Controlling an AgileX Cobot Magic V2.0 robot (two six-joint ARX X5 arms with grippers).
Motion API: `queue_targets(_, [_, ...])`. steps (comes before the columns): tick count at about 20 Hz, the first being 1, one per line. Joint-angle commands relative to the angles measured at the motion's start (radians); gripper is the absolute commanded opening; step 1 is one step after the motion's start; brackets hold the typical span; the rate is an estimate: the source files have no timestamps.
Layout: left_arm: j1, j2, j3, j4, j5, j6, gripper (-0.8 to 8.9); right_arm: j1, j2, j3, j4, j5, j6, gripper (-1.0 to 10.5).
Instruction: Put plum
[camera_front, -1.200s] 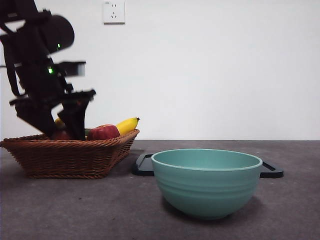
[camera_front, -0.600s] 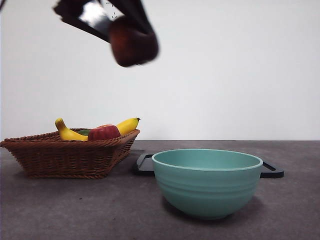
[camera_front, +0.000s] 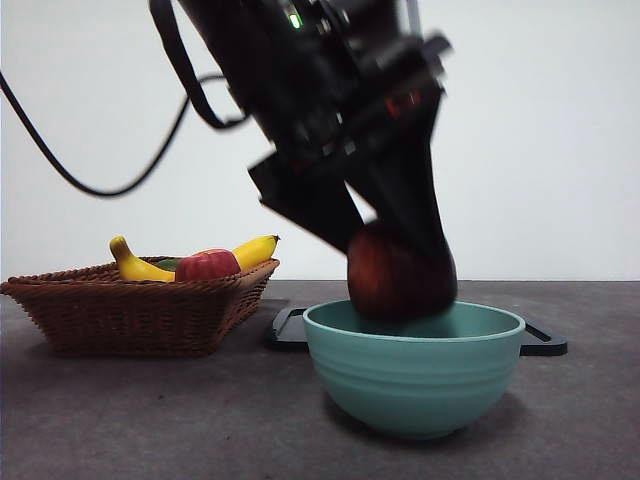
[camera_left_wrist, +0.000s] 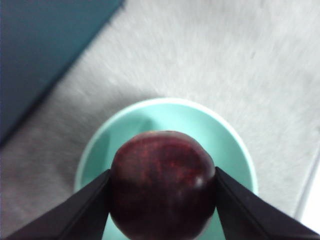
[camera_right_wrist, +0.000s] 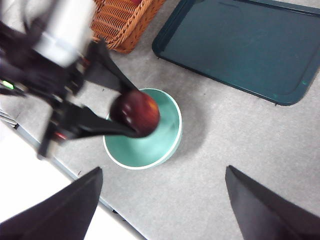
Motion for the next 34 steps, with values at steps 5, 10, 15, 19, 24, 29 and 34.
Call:
queue_targets(5, [-0.027, 0.092, 0.018, 0.018, -0.058, 0.065, 2.35, 0.005, 0.005, 0.021, 0.008, -0.004, 0.007, 3.9])
queue_targets(10, [-0.029, 0.114, 0.018, 0.03, -0.059, 0.087, 2.5, 0.005, 0.005, 0.021, 0.008, -0.004, 0.007, 3.9])
queue_targets(15, [-0.036, 0.114, 0.018, 0.04, -0.059, 0.087, 3.53, 0.005, 0.005, 0.021, 0.008, -0.004, 0.007, 3.9])
queue_targets(19, [-0.037, 0.114, 0.018, 0.041, -0.059, 0.086, 3.52, 0.005, 0.005, 0.021, 0.008, -0.004, 0.007, 3.9])
queue_targets(24, [-0.037, 0.078, 0.019, 0.042, -0.059, 0.085, 3.51, 0.005, 0.005, 0.021, 0.008, -0.004, 0.007, 3.9])
queue_targets(29, [-0.013, -0.093, 0.019, 0.038, -0.06, 0.043, 3.51, 0.005, 0.005, 0.021, 0.01, -0.003, 0.007, 3.9])
queue_targets(34, [0.074, -0.31, 0.019, -0.033, -0.059, -0.017, 3.49, 0.005, 0.005, 0.021, 0.012, -0.004, 0.006, 3.9])
